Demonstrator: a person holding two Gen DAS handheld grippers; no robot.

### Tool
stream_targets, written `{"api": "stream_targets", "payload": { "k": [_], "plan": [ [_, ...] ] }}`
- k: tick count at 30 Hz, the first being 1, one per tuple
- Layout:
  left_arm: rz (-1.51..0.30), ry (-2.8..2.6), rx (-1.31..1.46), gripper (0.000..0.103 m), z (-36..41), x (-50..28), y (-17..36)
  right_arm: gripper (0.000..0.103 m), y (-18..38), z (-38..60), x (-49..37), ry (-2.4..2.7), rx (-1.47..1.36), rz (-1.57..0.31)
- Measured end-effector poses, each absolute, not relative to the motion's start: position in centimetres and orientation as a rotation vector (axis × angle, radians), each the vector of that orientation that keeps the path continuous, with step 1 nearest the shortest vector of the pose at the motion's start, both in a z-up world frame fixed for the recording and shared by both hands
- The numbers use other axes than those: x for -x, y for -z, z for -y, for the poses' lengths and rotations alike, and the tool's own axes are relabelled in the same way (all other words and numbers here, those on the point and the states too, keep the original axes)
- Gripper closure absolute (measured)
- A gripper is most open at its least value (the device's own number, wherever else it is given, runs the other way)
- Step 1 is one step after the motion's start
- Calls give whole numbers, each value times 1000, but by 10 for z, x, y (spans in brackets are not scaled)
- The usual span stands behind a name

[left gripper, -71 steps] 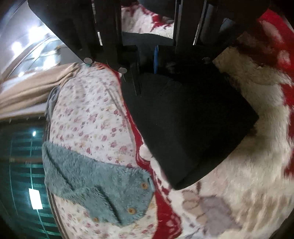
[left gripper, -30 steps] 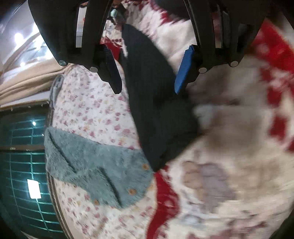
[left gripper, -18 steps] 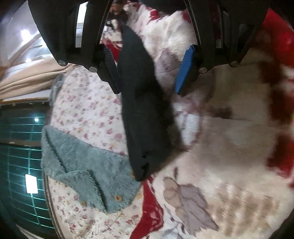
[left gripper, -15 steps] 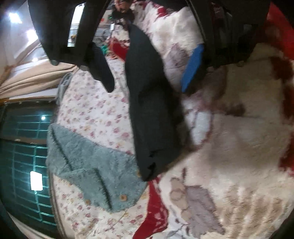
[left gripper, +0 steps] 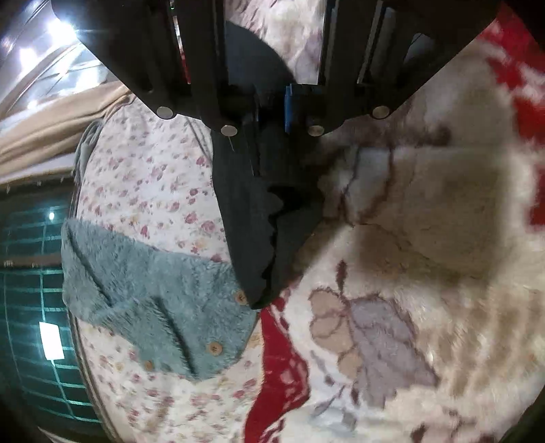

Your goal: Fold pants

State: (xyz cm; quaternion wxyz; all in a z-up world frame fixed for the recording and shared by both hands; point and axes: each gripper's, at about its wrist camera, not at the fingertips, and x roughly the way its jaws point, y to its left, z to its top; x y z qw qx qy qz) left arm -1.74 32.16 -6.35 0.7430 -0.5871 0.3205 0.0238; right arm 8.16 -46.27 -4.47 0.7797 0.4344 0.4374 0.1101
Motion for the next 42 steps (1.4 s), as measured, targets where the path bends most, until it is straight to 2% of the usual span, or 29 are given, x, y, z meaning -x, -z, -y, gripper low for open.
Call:
{"api": "stream_targets", "payload": {
  "k": [7,13,20,22,25,26,28,29,30,32,35,36,37,42],
  "plan": [
    [-648,-31,1315,96,-323,71,51,99,11,469,-49,-265,-830,-1037],
    [-581,-109,1353,96,-346,101,60,99,22,460,-40,-324,-792,-1127],
    [-584,-156,1338,96,-348,100,75,99,-15,429,-37,-416,-576,-978],
    [-618,-151,1380,94,-349,99,90,99,4,434,-44,-388,-583,-1082],
    [-630,-121,1527,91,-355,105,114,95,60,458,-48,-237,-720,-1374],
    [-634,-112,1540,90,-357,107,115,94,64,465,-46,-238,-794,-1366],
    [-655,-129,1502,85,-364,113,106,78,48,476,-41,-159,-772,-1304],
    [-647,-153,1460,77,-368,117,96,74,39,477,-41,-127,-731,-1274],
    [-620,-192,1412,59,-374,123,84,67,21,478,-44,-87,-682,-1211],
    [-546,-266,1341,42,-382,133,61,67,-2,476,-56,-81,-652,-1126],
    [-452,-292,1268,42,-387,133,28,62,-26,469,-93,-173,-727,-1002],
    [-436,-285,1253,41,-385,129,20,56,-25,467,-110,-220,-788,-970],
    [-427,-273,1237,40,-381,123,13,53,-18,463,-130,-283,-872,-943],
    [-504,-167,1216,37,-350,76,17,53,49,446,-202,-238,-1111,-982]
  ]
}}
